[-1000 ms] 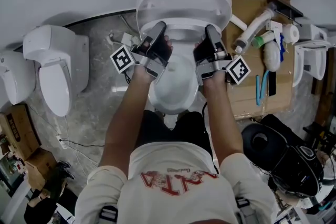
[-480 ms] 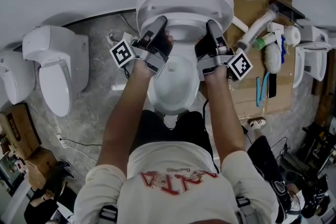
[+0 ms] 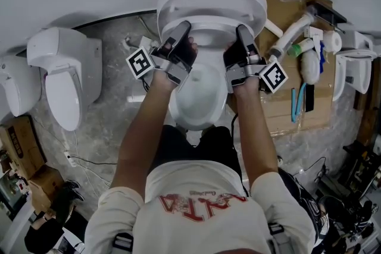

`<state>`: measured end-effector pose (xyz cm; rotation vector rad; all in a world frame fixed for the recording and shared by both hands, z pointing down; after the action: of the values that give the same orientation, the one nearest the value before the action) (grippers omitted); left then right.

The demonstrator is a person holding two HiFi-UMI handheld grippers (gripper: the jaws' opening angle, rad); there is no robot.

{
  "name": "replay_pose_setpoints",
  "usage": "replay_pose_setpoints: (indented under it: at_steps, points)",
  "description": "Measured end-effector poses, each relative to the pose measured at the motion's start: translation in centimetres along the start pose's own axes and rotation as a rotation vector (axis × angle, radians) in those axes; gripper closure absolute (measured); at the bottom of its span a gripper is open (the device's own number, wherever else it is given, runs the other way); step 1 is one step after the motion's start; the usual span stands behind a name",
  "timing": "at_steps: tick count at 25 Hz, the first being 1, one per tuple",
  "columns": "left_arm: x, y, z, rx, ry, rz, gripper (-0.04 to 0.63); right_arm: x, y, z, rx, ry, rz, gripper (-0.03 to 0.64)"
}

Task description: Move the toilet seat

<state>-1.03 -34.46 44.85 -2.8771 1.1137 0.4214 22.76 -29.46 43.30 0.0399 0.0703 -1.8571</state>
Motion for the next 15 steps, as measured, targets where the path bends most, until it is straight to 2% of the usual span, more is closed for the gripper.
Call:
replay_pose_setpoints:
  at_steps: [4,7,10,15]
  points:
    - [-1.4,0.0,0.1,-0.004,-0.002,0.033,0.552,-0.9,0.1,0.0,-0.023,-0.015,0.005,0.535]
    - [-2.4,0.0,1.0,0.026,0.004,0.037,0.552,-2.0,0.1,-0.5,-0.056,-0.018,0.008,0.535]
    - [-3.4,-0.1,2.3,0.093,0.030,0.026,0.552,-3.2,-0.1,-1.3,-0.127,-0.031,-0.006,0.545]
    - [-4.1,-0.6,5.1,0.253,0.093,-0.009,0.552,-4.5,-0.8,-4.0,-0.322,-0.047,-0.063,0.552]
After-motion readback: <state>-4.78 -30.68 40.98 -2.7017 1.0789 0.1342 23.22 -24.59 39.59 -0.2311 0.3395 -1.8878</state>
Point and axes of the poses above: the fingertips, and each gripper's own axes: x forward along the fingers, z to its right, y out of its top, the point moved 8 cm from there along -x, backward along the fingers, and after that the axes turned 4 degrees about x, right-handed, at the moved point
